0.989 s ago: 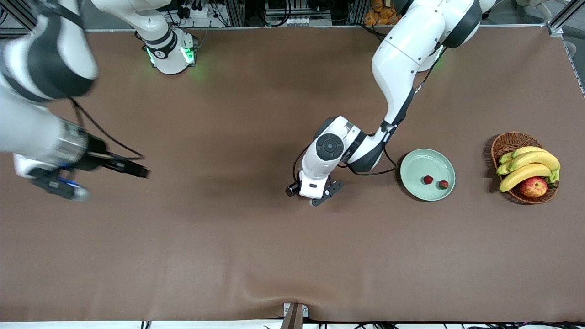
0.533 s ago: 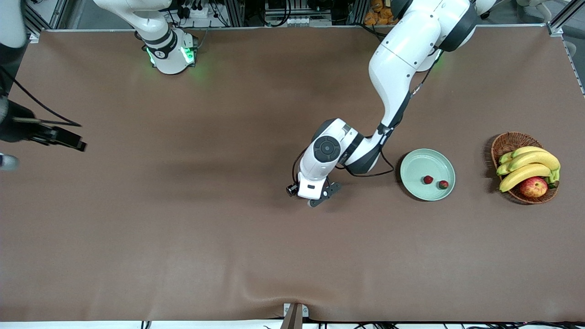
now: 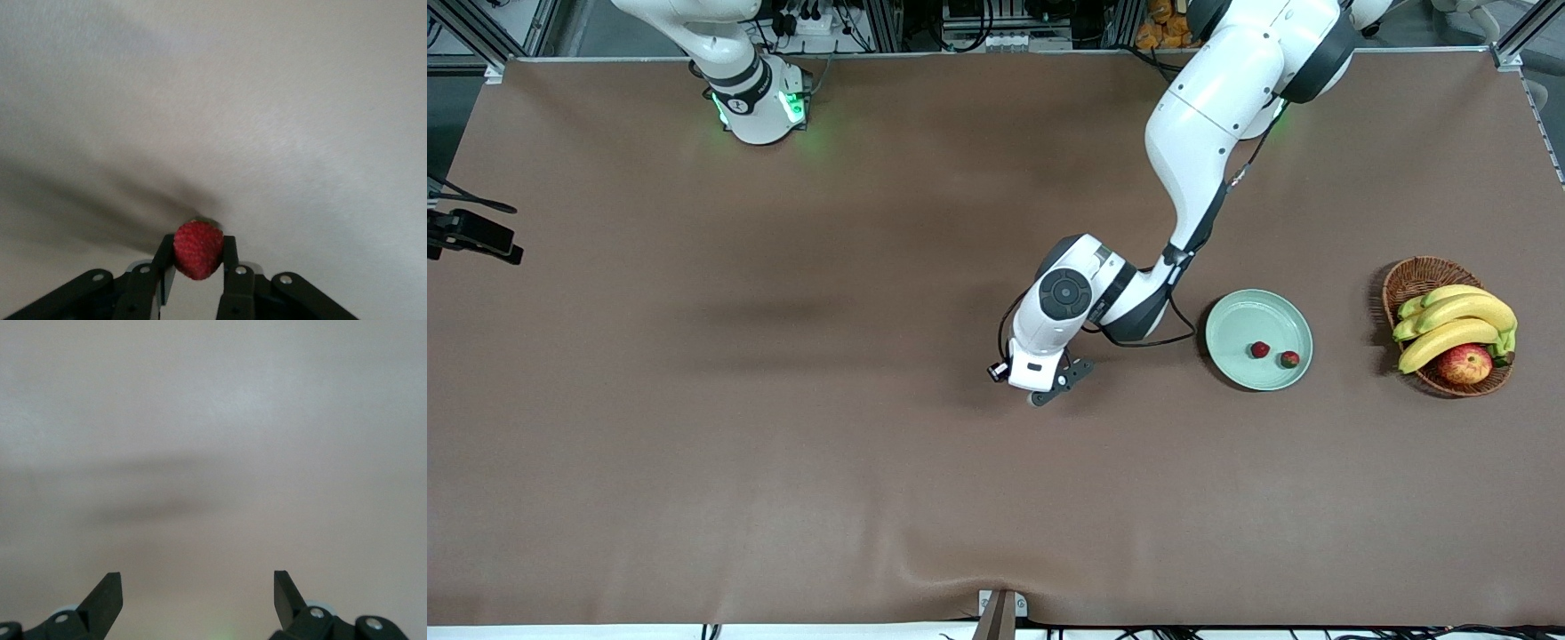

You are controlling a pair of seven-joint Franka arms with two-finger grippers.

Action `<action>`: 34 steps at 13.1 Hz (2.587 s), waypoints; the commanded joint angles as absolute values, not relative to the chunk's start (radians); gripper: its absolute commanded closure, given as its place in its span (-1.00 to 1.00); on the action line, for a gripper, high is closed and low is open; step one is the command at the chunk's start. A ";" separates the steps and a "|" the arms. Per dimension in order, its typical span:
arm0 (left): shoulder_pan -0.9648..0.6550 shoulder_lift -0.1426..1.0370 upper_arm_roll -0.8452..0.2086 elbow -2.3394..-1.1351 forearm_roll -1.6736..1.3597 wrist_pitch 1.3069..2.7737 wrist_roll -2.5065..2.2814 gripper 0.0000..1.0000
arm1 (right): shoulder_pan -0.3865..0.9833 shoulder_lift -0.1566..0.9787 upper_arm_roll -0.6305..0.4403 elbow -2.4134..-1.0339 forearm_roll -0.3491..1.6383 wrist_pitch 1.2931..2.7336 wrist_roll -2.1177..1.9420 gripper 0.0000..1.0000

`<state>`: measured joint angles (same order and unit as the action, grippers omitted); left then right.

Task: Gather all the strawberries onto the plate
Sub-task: 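Retract the right arm to rest while the left gripper carries the strawberry, then lower the last strawberry onto the plate and open the left gripper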

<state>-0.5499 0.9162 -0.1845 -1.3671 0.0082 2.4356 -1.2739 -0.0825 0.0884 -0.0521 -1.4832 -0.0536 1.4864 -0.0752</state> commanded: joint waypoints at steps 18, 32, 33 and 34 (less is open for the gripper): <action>-0.078 0.505 -0.192 -1.853 0.175 1.999 -0.615 0.31 | -0.065 0.034 -0.080 -1.471 -0.015 1.379 -0.098 -1.00; 0.009 0.270 -0.244 -1.463 0.087 1.617 -0.462 -1.00 | -0.020 0.038 -0.077 -1.451 -0.003 1.379 -0.087 -1.00; 0.011 0.238 -0.242 -1.463 0.086 1.614 -0.459 -1.00 | -0.017 0.038 -0.077 -1.451 -0.003 1.378 -0.087 -1.00; 0.011 0.206 -0.242 -1.463 0.084 1.603 -0.457 -1.00 | -0.017 0.037 -0.077 -1.451 0.000 1.378 -0.089 -1.00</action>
<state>0.0048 0.2621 -0.2397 -1.4629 0.1052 1.6328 -0.4844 -0.0249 0.0420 -0.0714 -1.4613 -0.0025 1.3879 -0.0889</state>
